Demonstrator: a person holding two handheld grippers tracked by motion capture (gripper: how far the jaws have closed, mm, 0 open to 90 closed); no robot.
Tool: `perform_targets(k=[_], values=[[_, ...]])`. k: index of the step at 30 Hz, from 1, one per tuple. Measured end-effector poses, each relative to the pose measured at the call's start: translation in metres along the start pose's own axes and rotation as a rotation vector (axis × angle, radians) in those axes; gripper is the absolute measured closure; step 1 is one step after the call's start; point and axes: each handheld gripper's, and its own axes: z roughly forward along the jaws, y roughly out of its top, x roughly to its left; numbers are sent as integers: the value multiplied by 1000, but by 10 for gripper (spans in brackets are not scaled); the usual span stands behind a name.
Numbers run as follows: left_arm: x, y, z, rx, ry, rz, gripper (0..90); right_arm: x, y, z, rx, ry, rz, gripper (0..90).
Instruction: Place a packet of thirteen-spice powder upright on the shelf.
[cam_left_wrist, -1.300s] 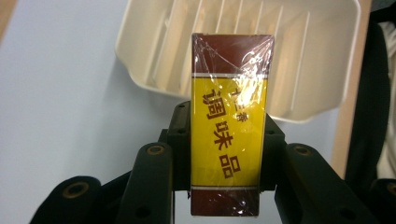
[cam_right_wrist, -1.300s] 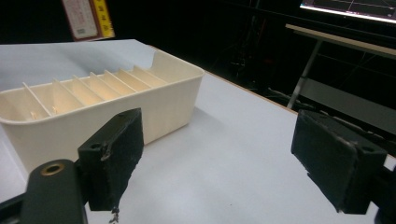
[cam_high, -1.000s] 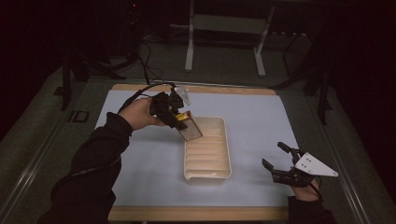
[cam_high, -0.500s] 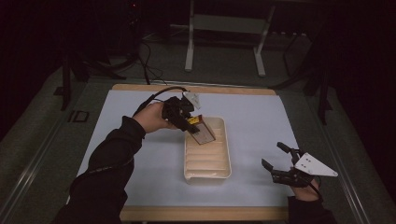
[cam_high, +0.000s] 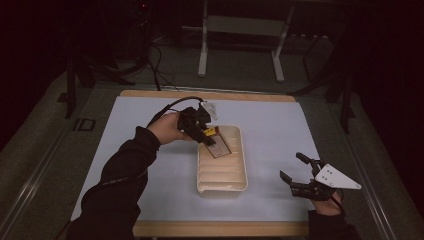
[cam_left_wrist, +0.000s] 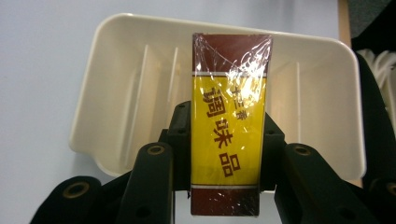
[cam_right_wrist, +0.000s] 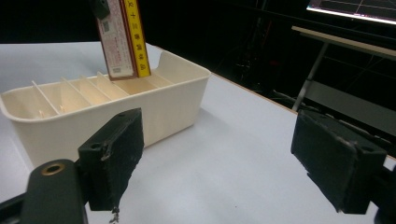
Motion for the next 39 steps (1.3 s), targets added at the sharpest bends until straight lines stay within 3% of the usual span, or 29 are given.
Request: perform_targets(k=[13, 22, 34, 39], values=[[2, 0, 1, -5, 3, -9, 680, 0, 0, 0, -3, 3, -3, 172], [5, -1, 8, 29, -5, -15, 679, 0, 0, 0, -2, 6, -4, 172], [0, -1, 22, 87, -4, 23, 676, 0, 0, 0, -4, 8, -3, 172], [0, 2, 32, 134, 1, 41, 676, 0, 0, 0, -3, 8, -2, 172]])
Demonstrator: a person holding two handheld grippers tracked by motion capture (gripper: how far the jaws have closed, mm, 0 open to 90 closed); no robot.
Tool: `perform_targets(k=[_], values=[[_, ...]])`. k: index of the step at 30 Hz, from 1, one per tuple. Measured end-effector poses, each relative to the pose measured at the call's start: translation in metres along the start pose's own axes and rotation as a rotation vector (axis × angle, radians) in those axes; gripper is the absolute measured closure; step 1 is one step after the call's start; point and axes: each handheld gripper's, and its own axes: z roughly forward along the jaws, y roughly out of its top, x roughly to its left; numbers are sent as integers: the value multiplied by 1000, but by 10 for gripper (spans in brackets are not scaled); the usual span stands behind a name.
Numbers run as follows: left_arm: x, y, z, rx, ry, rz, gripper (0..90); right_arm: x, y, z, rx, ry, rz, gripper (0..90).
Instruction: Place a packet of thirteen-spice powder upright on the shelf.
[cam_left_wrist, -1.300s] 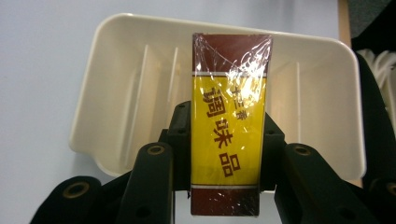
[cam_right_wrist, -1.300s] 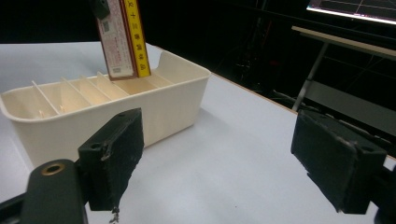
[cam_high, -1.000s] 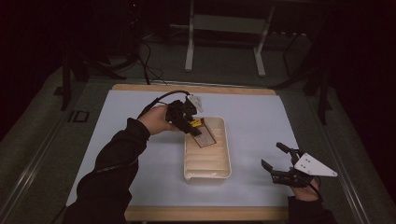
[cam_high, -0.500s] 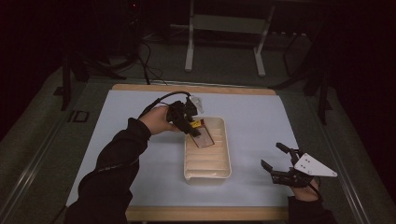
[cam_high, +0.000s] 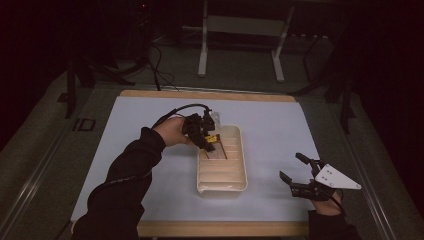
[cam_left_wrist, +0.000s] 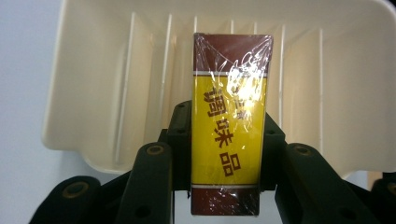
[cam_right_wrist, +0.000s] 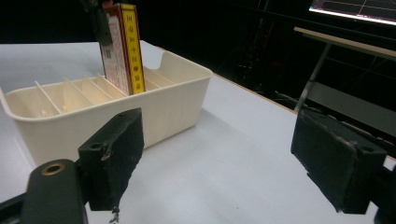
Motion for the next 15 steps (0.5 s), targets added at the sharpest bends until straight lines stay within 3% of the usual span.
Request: perform_targets(k=[15], values=[[1, 10, 25, 96, -12, 33, 674, 0, 0, -1, -2, 1, 2, 172]])
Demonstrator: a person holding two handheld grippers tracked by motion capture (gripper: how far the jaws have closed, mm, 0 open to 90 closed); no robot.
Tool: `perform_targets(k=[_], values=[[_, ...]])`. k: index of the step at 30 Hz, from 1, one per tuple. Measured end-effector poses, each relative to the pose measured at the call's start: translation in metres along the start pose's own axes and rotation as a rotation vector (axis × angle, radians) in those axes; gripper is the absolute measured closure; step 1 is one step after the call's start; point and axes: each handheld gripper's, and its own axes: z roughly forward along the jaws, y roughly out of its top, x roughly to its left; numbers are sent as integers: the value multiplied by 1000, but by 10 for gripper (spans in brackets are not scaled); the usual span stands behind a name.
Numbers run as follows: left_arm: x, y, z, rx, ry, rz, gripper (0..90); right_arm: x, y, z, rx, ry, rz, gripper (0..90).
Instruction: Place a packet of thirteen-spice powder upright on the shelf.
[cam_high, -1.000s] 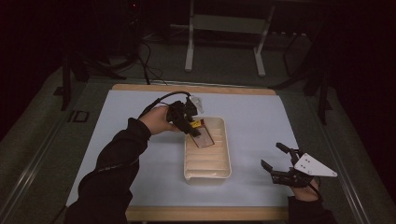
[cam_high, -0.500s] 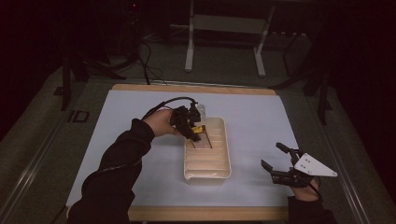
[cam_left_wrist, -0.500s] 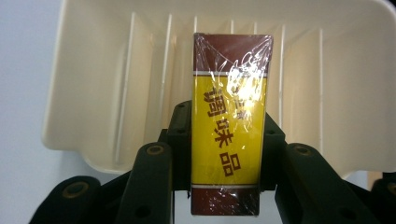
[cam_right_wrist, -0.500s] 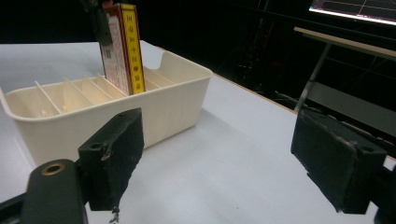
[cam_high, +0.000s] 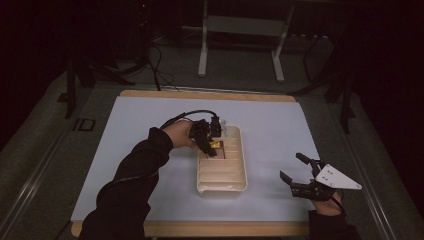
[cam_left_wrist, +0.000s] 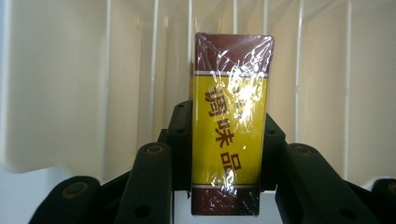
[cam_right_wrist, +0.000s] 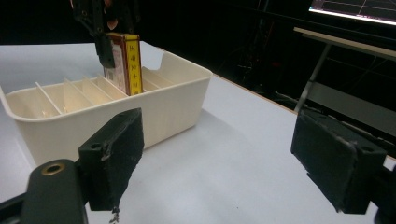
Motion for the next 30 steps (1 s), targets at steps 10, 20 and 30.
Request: perform_targets(k=[10, 20, 30], values=[[2, 10, 6, -12, -30, -11, 652, 0, 0, 0, -2, 0, 1, 172], [0, 15, 4, 7, -15, -58, 504, 0, 0, -1, -5, 0, 0, 172], [-7, 4, -25, -76, 45, -89, 479, 0, 1, -1, -3, -2, -1, 172]])
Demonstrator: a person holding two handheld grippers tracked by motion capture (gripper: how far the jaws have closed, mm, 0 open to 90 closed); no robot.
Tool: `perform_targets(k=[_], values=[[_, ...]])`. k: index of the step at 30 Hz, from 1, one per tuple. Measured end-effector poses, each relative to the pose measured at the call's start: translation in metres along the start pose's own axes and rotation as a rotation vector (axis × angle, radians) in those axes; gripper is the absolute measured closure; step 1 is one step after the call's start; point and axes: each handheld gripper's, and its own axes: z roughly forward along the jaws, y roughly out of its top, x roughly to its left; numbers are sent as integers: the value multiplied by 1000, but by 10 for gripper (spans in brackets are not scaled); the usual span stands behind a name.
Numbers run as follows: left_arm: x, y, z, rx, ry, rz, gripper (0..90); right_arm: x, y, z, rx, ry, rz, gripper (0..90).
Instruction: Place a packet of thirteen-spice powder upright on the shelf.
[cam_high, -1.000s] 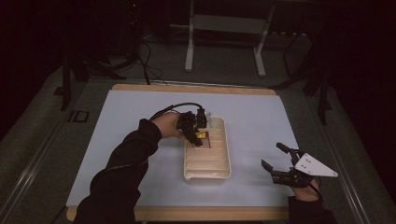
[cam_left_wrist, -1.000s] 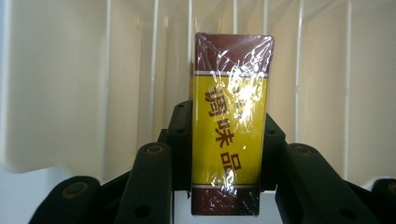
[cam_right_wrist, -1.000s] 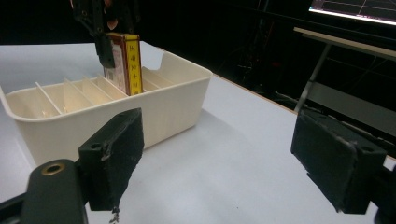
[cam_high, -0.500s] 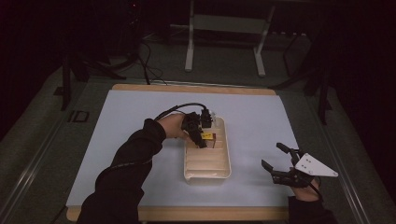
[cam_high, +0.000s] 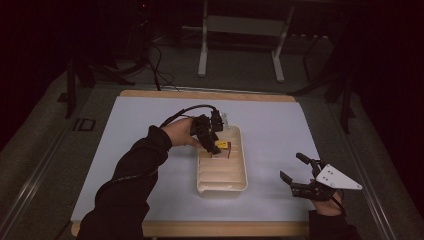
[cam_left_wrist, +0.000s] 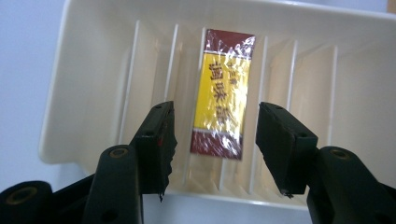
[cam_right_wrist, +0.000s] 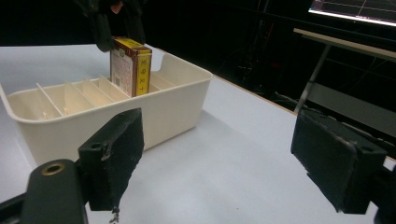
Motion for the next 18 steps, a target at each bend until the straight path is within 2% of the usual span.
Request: perform_targets(k=[8, 9, 12, 15, 17, 18], values=[[-5, -16, -12, 31, 17, -25, 491, 0, 0, 0, 0, -2, 1, 172], [-6, -19, -14, 36, 29, -30, 491, 0, 0, 0, 1, -3, 0, 172], [-8, -28, -21, 30, 48, -58, 491, 0, 0, 0, 3, -3, 1, 172], [-10, -38, -28, 3, 62, -91, 488, 0, 0, 1, 5, -3, 0, 172], [-12, -45, -32, 1, 65, -101, 452, 0, 0, 0, 5, -4, 2, 172], [-13, -48, -34, 4, 85, -110, 429, 0, 0, 0, 6, -6, 2, 172]])
